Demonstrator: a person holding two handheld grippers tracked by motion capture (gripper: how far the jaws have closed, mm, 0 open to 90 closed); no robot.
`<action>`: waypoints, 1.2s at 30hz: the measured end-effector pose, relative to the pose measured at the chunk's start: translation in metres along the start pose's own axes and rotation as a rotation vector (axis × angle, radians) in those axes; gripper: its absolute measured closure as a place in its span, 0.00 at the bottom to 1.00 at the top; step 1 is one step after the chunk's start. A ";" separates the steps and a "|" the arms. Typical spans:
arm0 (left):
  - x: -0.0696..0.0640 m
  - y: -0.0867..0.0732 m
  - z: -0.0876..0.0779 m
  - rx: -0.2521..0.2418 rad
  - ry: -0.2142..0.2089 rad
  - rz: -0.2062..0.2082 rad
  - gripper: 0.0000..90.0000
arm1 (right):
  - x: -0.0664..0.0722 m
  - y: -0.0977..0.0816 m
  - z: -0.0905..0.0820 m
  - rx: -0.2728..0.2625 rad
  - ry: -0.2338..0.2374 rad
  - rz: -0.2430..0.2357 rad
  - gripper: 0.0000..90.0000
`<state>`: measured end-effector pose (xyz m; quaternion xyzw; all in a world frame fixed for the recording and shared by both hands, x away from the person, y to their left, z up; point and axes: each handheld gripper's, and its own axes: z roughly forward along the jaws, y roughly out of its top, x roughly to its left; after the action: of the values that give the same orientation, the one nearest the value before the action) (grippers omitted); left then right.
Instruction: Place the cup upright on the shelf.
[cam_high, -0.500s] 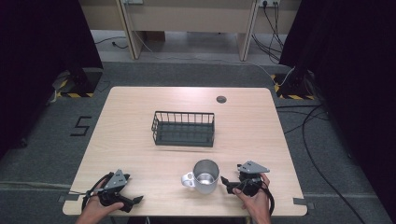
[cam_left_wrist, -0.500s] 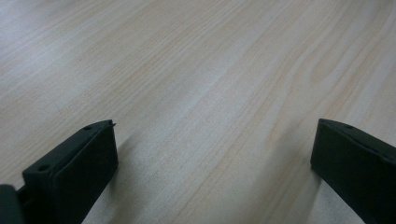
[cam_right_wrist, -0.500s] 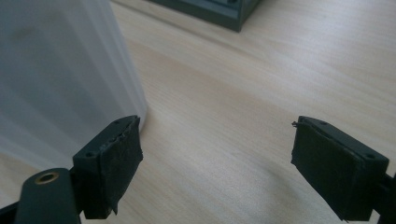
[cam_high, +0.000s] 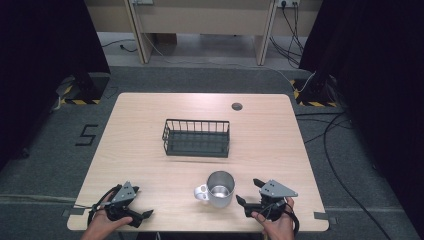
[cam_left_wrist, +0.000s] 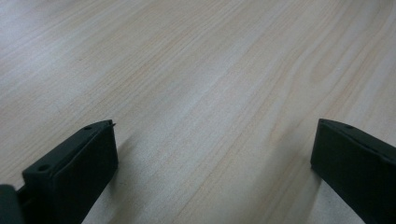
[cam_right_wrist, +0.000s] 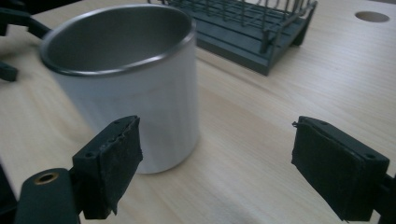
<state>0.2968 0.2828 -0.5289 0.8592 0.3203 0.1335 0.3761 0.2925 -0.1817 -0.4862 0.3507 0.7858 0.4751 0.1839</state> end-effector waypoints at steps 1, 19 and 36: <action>0.000 0.000 0.000 0.000 0.000 0.000 0.00 | 0.005 0.002 -0.005 -0.019 0.015 -0.014 0.18; 0.000 0.000 0.000 0.000 0.000 0.000 0.00 | 0.029 0.017 -0.006 -0.131 0.152 -0.072 0.17; 0.000 0.000 0.000 0.000 0.000 0.000 0.00 | 0.026 0.024 0.026 -0.142 0.172 -0.082 0.12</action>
<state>0.2969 0.2828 -0.5289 0.8590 0.3204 0.1334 0.3763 0.3000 -0.1388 -0.4763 0.2622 0.7769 0.5497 0.1595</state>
